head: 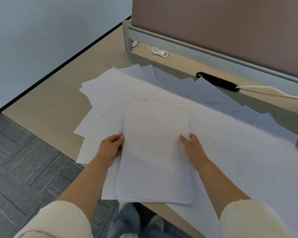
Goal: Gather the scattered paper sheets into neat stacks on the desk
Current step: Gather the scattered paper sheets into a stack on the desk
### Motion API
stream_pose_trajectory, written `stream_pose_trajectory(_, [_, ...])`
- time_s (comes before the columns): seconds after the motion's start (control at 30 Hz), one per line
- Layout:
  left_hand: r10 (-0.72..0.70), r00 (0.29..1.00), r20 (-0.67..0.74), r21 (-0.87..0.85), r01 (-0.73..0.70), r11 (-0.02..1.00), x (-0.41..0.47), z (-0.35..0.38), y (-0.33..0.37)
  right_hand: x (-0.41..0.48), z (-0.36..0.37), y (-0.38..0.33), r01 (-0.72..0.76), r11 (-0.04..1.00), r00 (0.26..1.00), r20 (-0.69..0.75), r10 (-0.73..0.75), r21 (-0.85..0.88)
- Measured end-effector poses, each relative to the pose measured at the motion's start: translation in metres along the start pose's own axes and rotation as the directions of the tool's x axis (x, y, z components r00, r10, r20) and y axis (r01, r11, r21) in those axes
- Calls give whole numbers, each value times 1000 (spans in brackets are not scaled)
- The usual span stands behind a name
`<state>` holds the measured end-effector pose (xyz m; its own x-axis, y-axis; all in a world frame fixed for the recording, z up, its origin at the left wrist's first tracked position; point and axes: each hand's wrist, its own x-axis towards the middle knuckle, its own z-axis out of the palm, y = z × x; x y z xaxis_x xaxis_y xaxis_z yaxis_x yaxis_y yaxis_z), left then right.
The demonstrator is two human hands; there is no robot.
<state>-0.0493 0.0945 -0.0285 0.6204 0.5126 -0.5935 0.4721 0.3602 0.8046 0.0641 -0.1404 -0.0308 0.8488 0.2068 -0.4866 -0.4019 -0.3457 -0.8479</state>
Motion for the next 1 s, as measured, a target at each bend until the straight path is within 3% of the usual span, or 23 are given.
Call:
stream_pose_trajectory(0.13, [67, 991, -113, 199, -44, 979, 3, 2, 4, -2, 4, -4, 51, 999, 996, 67, -51, 10])
stream_pose_trajectory(0.33, [30, 998, -59, 173, -20, 985, -2, 5, 10, 2, 9, -6, -32, 995, 988, -151, 17, -98])
stream_pose_trajectory(0.63, [63, 998, 4, 229, -63, 971, -5, 9, 10, -1, 16, -10, -32, 999, 996, -83, 29, -37])
stream_pose_trajectory(0.77, [97, 994, -50, 240, -82, 967, -2, 7, 9, -1, 15, -12, -90, 992, 990, -100, 99, 91])
stream_pose_trajectory(0.87, [128, 988, -89, 379, -85, 921, -3, 9, 7, 0, 17, -10, -69, 996, 991, -118, 63, -53])
stream_pose_trajectory(1.0, [182, 971, -154, 624, -47, 780, -6, 15, 7, -1, 22, -8, -60, 979, 988, -149, 31, -193])
